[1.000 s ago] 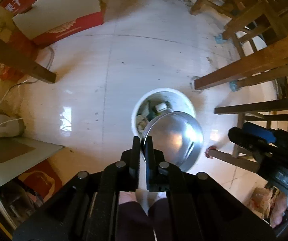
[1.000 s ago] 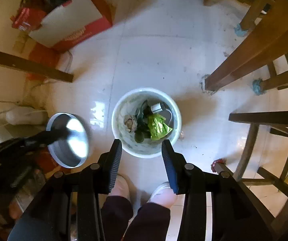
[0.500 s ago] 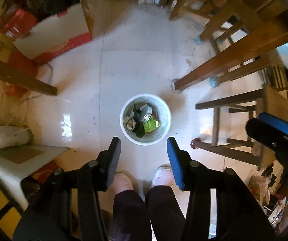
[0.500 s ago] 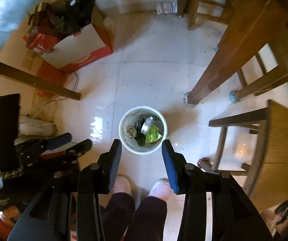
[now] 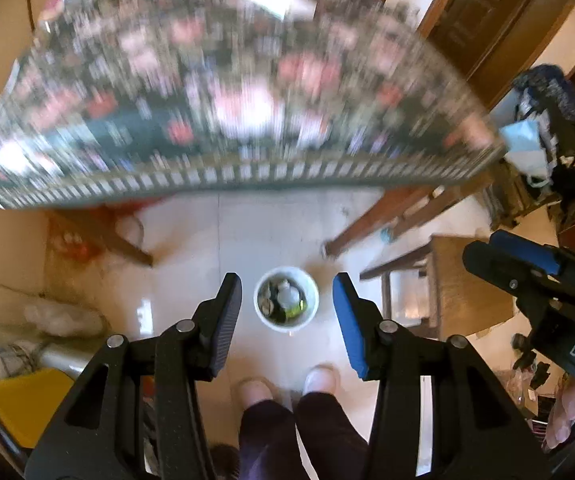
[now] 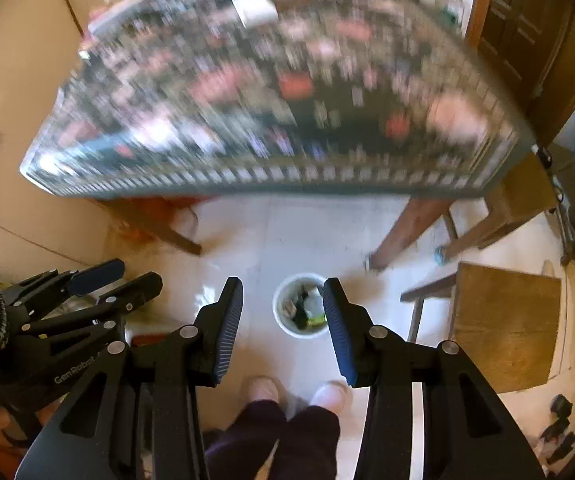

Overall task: Collect trash
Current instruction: 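Raise both open tools back up toward the floral table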

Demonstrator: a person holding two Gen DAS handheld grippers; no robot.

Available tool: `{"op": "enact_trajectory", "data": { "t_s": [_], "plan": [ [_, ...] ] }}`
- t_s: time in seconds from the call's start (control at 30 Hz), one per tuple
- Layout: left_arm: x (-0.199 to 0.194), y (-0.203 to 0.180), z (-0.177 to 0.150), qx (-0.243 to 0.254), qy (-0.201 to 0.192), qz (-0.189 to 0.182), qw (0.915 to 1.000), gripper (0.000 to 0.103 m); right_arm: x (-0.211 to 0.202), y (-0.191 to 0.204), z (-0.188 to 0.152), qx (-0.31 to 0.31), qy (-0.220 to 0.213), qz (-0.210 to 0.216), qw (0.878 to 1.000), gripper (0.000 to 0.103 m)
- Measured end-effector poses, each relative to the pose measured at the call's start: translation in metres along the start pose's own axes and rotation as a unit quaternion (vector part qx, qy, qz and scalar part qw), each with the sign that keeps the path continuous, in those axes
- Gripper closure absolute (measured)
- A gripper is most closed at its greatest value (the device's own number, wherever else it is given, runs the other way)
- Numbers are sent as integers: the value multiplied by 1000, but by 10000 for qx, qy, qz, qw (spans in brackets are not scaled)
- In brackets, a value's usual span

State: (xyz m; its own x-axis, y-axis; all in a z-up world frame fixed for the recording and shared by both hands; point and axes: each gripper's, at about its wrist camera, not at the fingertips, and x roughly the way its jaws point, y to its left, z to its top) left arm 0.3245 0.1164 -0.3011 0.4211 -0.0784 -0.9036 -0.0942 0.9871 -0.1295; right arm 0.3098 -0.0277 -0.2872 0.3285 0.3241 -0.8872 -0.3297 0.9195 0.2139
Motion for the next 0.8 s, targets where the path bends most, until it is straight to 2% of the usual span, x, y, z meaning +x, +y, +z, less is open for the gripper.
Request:
{"op": "enact_trajectory", "data": {
  "t_s": [0.23, 0.33, 0.47, 0.57, 0.6, 0.7, 0.8],
  "plan": [
    [-105, -8, 21, 295, -840, -133, 9959, 57, -102, 39, 23, -158, -1029, -82, 9945, 65],
    [-154, -14, 27, 517, -1345, -99, 9895, 57, -140, 55, 27, -212, -1446, -168, 9891, 64],
    [-211, -12, 30, 662, -1994, -154, 9776, 57, -191, 75, 23, -189, -2183, -158, 9756, 44],
    [-241, -8, 29, 699, -2378, -149, 9687, 54, -222, 85, 18, -250, -2697, -252, 9623, 40],
    [-250, -6, 29, 696, -2511, -138, 9654, 52, -231, 88, 18, -271, -2841, -324, 9579, 35],
    [-266, -3, 32, 652, -2749, -116, 9592, 42, -246, 89, 20, -225, -3196, -424, 9463, 20],
    [-272, 1, 39, 609, -2834, -133, 9570, 38, -251, 87, 26, -159, -3305, -417, 9427, 16]
  ]
}}
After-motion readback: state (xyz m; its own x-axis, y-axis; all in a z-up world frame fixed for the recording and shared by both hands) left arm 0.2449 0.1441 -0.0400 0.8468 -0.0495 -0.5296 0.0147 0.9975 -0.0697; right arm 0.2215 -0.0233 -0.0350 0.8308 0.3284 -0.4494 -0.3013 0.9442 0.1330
